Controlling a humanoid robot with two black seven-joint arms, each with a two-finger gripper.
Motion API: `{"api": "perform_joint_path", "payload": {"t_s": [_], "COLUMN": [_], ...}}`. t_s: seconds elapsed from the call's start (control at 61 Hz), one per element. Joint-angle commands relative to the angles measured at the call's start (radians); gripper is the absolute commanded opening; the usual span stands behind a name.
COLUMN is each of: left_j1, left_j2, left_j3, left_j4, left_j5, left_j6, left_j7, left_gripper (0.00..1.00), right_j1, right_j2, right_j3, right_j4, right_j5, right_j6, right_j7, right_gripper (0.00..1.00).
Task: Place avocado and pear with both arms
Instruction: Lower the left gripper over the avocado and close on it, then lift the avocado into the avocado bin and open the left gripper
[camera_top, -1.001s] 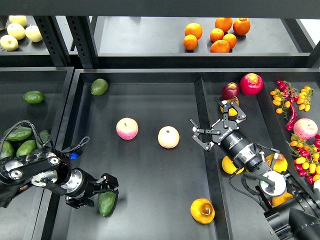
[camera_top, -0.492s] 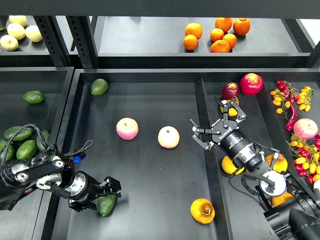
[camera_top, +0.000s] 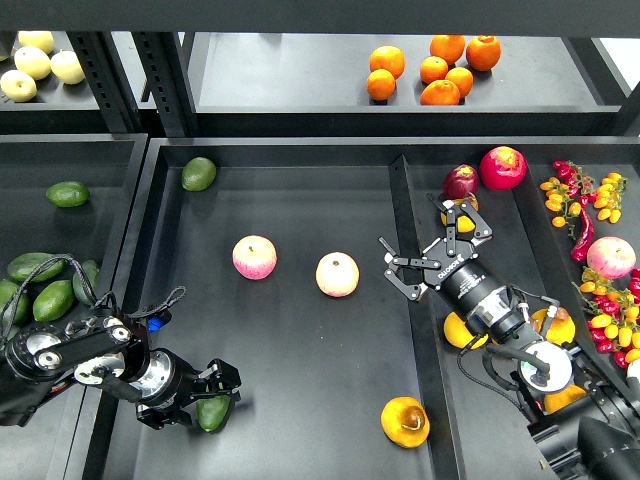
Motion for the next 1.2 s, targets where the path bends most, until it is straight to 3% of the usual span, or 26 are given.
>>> {"api": "perform_joint_path", "payload": {"t_s": [0.0,0.18,0.492,0.591,0.869,1.181], "left_j1": [0.0,0.002,-0.004,-0.012,-0.032,-0.037], "left_j2": [0.0,0.0,0.0,0.014,0.09,0.296], "left_j3": [-0.007,-0.015,-0.03,-0.071,-0.127,-0.219], "left_j4": [0.002,0.003,0.003,-0.009,-0.041,-0.121], "left_j5": [-0.001,0.001,-0.001,-0.002,-0.01,-0.017], "left_j6": [0.0,0.0,0.0,0.0,0.0,0.0], "left_j7": [0.0,0.0,0.0,0.0,0.0,0.0], "left_gripper": [0.68,0.54,0.4,0.29,0.23,0.23], "right_j1": [-0.001,-0.004,-0.005,-0.005,-0.005,-0.007], "right_j2": [0.0,0.0,0.0,0.0,0.0,0.0], "right_j3": [0.0,0.0,0.0,0.0,0.0,0.0], "right_j4": [0.0,0.0,0.0,0.0,0.0,-0.005], "right_j5": [0.0,0.0,0.0,0.0,-0.002,-0.002], "right_j6": [0.0,0.0,0.0,0.0,0.0,0.0], "right_j7": [0.001,0.001,0.001,0.001,0.001,0.001], "right_gripper": [0.99,0.99,0.99,0.99,0.99,0.99]}}
